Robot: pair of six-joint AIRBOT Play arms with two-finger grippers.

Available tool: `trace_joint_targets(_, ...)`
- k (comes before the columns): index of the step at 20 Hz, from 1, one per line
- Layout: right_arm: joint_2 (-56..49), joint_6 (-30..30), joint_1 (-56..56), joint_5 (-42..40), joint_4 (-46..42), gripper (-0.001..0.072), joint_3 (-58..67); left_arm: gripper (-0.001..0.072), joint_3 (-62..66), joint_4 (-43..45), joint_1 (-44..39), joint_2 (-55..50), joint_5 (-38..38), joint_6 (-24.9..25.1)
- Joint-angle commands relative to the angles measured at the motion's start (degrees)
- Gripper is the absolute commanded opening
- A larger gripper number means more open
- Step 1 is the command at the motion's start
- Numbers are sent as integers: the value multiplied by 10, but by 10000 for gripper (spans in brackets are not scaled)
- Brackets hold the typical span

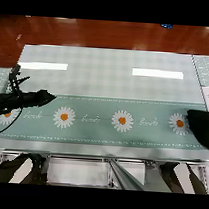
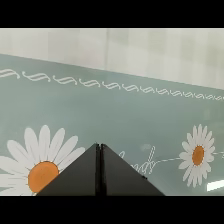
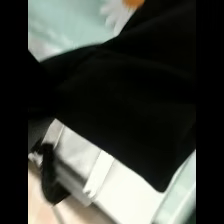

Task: Fold the shirts.

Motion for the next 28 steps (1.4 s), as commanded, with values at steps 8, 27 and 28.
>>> trace_joint_targets(8, 23, 12, -49, -130, 1, 387, -95, 26, 23, -1, 5, -16, 66, 27)
trace_joint_targets(27, -370, 32, 703, -292, -41, 24, 161, 26, 371, 408, -238, -270, -79, -288)
trace_joint_targets(28, -368, 32, 702, -283, -42, 24, 161, 26, 371, 408, -238, -270, -79, -288)
